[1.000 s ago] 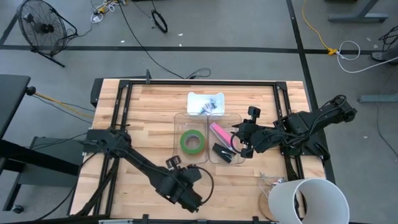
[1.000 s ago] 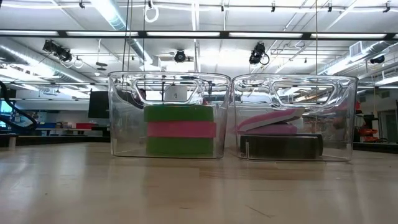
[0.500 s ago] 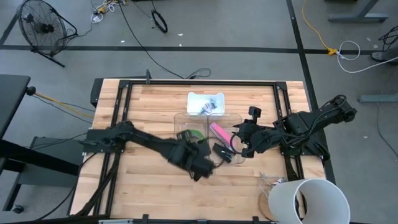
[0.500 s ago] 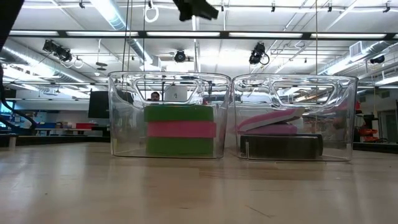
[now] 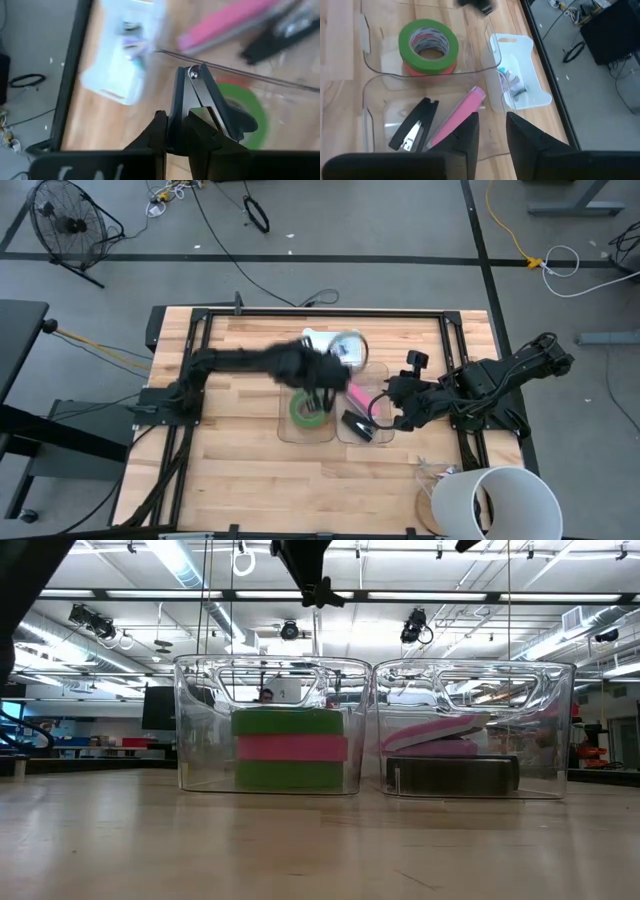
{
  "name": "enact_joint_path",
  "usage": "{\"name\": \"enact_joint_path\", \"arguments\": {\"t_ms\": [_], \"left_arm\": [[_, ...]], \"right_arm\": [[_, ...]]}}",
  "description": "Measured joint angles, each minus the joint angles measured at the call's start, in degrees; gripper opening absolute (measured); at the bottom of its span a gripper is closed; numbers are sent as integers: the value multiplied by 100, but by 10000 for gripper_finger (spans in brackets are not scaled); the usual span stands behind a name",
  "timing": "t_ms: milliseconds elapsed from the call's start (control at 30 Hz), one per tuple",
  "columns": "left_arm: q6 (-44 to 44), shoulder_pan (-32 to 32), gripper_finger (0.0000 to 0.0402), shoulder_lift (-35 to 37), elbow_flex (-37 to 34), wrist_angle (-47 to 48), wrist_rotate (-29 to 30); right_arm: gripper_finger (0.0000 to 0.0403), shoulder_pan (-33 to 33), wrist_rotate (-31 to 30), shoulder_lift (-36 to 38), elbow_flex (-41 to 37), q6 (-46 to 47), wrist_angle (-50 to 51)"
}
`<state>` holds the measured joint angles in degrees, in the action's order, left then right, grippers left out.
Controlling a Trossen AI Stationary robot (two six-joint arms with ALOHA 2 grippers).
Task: Pick and place Stapler, Stapler remover, tape
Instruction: Put the black staple remover into the white bin
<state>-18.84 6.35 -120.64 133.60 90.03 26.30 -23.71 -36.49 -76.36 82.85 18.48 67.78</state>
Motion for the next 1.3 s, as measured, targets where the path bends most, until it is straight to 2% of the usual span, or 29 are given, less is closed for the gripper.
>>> {"name": "enact_joint_path", "arguments": {"t_ms": [233, 500, 733, 933, 1100, 1300], "left_arm": [[588, -1003, 41, 267, 2, -1, -77], [1049, -2143, 41, 292, 2, -8, -767], [1393, -2684, 41, 256, -69, -643, -1498], [1873, -2825, 41, 248, -915, -1703, -1970], [2235, -3061, 41, 234, -1802, -2528, -2711], [2292, -3270, 41, 234, -2546, -3342, -3430]], "right_arm": [[97, -1, 9, 0, 0, 330, 259], [97, 0, 57, 0, 0, 490, 309], [97, 0, 147, 0, 0, 655, 289], [97, 1, 147, 0, 0, 666, 274], [97, 1, 148, 0, 0, 908, 275], [97, 1, 146, 0, 0, 957, 265]]}}
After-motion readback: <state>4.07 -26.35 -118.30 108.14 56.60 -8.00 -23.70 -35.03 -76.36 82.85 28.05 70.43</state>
